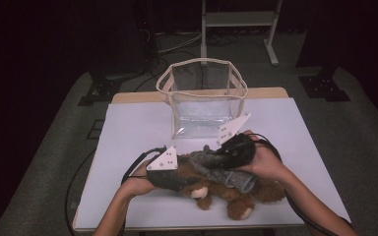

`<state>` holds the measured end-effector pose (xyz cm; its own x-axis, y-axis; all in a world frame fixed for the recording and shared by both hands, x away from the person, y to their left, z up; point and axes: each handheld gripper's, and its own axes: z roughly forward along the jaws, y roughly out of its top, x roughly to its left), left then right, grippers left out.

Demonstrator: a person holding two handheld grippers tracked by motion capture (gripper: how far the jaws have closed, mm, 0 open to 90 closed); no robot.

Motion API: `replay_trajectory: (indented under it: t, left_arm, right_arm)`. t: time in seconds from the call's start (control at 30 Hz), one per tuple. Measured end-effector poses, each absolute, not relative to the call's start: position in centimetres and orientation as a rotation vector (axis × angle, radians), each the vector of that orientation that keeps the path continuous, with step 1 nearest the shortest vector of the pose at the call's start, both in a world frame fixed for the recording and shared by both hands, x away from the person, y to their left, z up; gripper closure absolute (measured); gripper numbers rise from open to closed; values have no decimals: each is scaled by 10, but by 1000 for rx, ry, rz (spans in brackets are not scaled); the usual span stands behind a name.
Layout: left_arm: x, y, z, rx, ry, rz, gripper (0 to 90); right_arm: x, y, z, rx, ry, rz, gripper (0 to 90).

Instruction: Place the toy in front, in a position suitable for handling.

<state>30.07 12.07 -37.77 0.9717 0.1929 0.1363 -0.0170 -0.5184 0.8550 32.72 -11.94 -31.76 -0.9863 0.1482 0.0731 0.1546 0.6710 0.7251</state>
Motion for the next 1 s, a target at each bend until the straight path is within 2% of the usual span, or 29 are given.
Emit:
replay_trajectory:
  t: [0.17,0.37,0.57,0.8,0.93,1.0]
  left_arm:
    - [301,129,-387,2113,154,240,419]
    - [302,129,-386,2123,163,242,388]
    - [302,135,-388,2131,177,251,368]
    - [304,136,-387,2130,178,240,322]
    - [303,131,-381,2139,192,260,217]
    - [303,130,-382,2164,188,274,232]
  right_arm:
    - [332,-100,-333,-247,-2827,-1219,761]
    - [329,-108,-330,-266,-2856,-1228,755]
    - [330,-144,-330,-383,-2862,-1279,750]
    - [322,-198,-353,-577,-2792,-1333,746]
    - [313,-206,-362,-599,-2747,-1410,746]
    - [310,-205,-362,-598,-2755,-1426,746]
